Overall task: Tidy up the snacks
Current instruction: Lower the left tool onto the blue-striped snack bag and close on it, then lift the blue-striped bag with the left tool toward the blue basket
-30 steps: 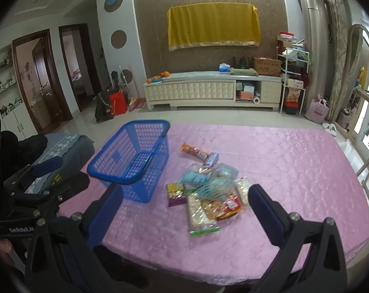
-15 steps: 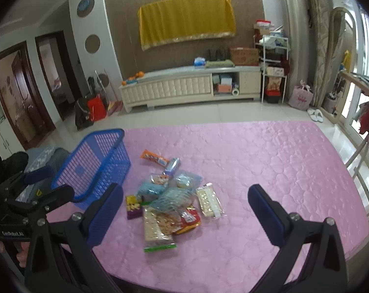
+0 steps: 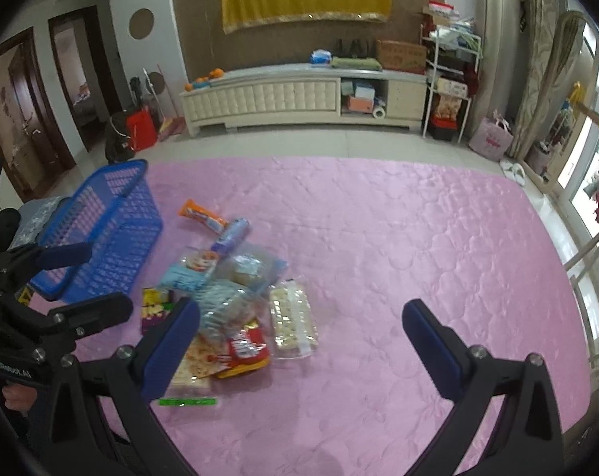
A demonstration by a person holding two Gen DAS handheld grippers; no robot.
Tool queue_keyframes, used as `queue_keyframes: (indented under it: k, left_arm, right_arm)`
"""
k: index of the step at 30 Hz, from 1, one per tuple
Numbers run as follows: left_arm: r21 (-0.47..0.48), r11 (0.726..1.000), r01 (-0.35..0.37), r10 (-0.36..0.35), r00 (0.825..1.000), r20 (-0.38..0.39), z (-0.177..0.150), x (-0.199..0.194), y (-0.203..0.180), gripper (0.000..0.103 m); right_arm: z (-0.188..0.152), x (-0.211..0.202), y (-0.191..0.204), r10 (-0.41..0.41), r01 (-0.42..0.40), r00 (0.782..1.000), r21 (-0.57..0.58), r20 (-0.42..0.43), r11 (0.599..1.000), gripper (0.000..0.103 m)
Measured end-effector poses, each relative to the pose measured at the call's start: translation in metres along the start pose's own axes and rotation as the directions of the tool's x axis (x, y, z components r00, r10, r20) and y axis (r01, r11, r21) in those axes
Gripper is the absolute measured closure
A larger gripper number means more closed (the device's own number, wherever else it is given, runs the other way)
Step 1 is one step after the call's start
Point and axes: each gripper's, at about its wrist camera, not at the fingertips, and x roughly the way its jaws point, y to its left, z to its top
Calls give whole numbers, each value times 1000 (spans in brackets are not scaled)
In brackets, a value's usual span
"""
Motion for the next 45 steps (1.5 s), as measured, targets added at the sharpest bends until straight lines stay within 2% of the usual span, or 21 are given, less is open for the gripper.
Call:
queue_keyframes:
  k: [5,7,16,19,21,23,27,31,35,36,37,38,39,41,45]
  left_arm:
    - [9,1000,27,-26,995,-94,4,40,-1,8]
    - [-3,1000,31,-31,991,-127,5,54,1,8]
    - [-30,998,49,-55,967,-250,7,103,6,20]
    - [-29,999,43,-49,961,-270,9,112,5,26]
    - [-21,999,29,-33,961,-275,11,115,4,37]
    - [-1,1000,26,-25,959,-282,13,114,2,45]
    - [18,999,30,-23,954,-299,11,119,0,50]
    - [28,1000,14,-5,957,-291,13,119,-4,53]
    - [-12,998,56,-57,965,-256,12,99,-1,55]
    - [-13,998,59,-60,968,-243,12,92,1,62]
    - [-16,996,85,-86,971,-225,12,84,1,88]
    - [-17,995,101,-102,974,-204,14,76,1,95]
    - [-8,996,91,-91,981,-174,17,64,0,99]
    - [19,997,68,-65,989,-132,22,48,-1,99]
    - [5,998,68,-67,989,-133,20,37,9,100]
  right_arm:
    - [-6,28,-17,-10,11,998,26,-57,1000,0]
    - [-8,39,-19,-17,19,997,27,-80,999,0]
    - [-17,74,-33,10,0,989,69,-146,998,0]
    - [-19,80,-36,18,-5,987,83,-157,997,0]
    - [-20,84,-38,25,-9,985,93,-169,996,0]
    - [-20,87,-38,31,-13,984,103,-174,995,0]
    - [-18,89,-36,58,-36,981,116,-185,993,0]
    - [-13,86,-26,82,-62,980,112,-184,992,0]
    - [-7,72,-18,64,-50,983,87,-170,995,0]
    - [-5,67,-17,55,-43,985,79,-165,996,0]
    - [-4,64,-16,52,-40,985,76,-163,996,0]
    - [-2,61,-16,50,-39,986,75,-161,996,0]
    - [0,57,-14,52,-41,986,72,-159,997,0]
    - [4,53,-10,60,-49,985,73,-159,996,0]
    - [11,54,5,80,-72,982,50,-170,996,0]
